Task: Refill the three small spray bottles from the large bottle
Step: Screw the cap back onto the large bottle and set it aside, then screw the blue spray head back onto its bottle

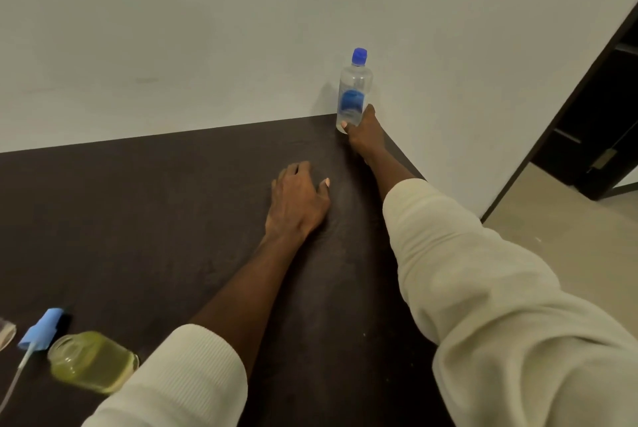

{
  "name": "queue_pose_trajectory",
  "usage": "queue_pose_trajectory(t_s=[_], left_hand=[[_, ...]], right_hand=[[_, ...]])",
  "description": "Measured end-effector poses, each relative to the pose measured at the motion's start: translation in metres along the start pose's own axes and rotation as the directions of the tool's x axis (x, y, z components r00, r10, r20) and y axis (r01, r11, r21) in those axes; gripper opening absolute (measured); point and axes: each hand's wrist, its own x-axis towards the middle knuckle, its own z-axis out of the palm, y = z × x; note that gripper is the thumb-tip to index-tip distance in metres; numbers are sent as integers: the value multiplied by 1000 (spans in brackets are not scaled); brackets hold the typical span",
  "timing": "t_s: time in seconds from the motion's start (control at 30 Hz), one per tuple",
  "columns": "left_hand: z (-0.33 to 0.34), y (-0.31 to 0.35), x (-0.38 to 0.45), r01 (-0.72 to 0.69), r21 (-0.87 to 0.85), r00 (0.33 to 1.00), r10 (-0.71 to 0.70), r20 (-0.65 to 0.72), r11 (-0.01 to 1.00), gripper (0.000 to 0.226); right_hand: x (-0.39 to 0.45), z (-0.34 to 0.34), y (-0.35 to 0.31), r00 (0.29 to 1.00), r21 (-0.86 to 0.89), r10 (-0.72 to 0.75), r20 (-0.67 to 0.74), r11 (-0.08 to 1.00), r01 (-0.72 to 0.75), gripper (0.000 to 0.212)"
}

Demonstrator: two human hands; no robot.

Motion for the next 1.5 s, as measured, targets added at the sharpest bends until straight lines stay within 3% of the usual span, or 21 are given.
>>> queue_pose_trajectory(t_s=[0.3,0.43,0.6,0.7,0.87,1.0,1.1,1.3,1.4,1.5], left_hand=[[-5,3,-1,-12,1,1000,12,-21,1000,29],[-11,8,-7,-6,-38,999,4,-52,999,22],[-21,14,-26,-74,-85,988,61,-144,994,15],[-24,15,-47,-135,-114,983,119,-137,984,17],[-38,18,-108,-188,-288,943,90,-321,939,15],[-58,12,-165,-226,-364,914,67,-400,904,18],[-79,3,-199,-260,-377,871,48,-489,889,18],[-137,-52,-255,-191,-425,792,-117,-599,885,16],[-170,-84,-283,-158,-438,751,-181,-635,885,11],[-197,-118,-297,-64,-463,728,-276,-627,884,10]], right_hand=[[-23,-10,4,999,-37,13,-37,999,-14,59],[-66,-16,8,998,-105,39,54,994,-33,74],[-138,-32,-2,987,-204,79,142,978,-48,74],[-176,-44,-10,982,-210,121,145,974,-89,70],[-231,-52,-34,980,-203,147,132,972,-118,54],[-287,-35,-48,995,-19,95,-5,995,-95,16],[-325,-15,-58,992,126,102,-73,988,-92,14],[-407,19,-103,960,218,-244,-138,938,269,14],[-454,35,-119,860,202,-503,-86,836,510,10],[-486,56,-133,745,170,-665,42,740,651,10]])
